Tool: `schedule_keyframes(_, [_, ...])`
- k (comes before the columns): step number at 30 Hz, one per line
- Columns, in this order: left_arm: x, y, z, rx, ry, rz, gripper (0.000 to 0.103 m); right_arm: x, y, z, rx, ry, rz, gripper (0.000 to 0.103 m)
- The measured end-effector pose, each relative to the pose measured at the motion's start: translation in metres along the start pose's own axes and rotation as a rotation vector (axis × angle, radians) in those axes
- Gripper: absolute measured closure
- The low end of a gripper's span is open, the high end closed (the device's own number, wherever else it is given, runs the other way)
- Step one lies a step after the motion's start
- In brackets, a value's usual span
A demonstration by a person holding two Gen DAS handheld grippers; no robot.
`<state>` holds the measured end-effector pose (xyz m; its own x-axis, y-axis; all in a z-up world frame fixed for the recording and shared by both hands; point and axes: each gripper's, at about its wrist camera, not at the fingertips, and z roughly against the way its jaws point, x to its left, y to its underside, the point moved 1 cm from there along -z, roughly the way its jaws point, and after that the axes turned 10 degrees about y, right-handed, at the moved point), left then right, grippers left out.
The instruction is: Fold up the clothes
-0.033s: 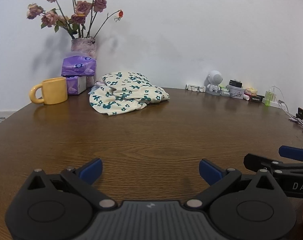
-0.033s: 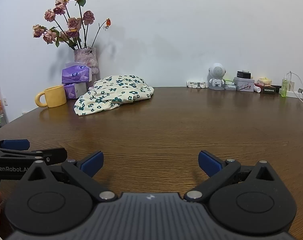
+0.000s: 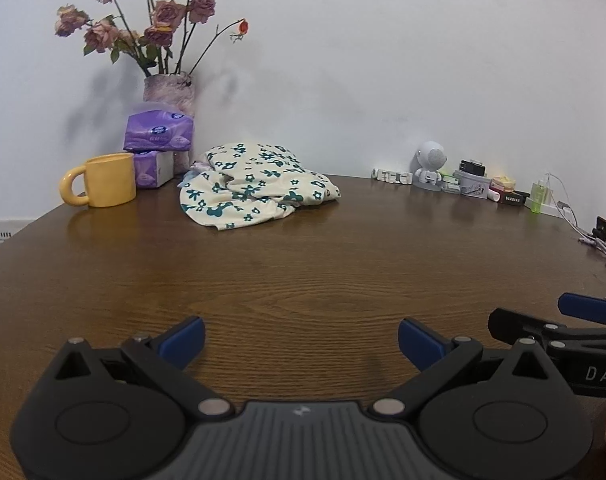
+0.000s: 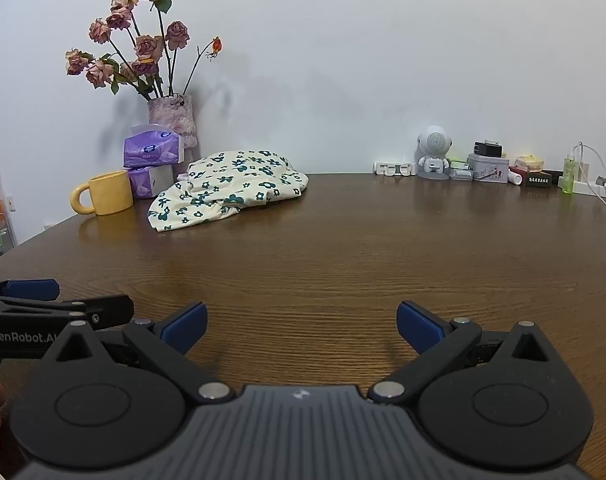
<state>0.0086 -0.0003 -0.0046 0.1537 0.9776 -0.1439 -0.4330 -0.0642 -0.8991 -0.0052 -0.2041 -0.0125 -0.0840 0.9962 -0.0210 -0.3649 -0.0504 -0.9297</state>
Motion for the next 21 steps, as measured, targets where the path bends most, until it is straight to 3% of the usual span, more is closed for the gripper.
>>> schedule_keyframes(21, [0.003, 0.010, 0.001, -0.004, 0.009, 0.000, 0.000, -0.006, 0.002, -0.004, 0.011, -0.007, -0.017, 0.000])
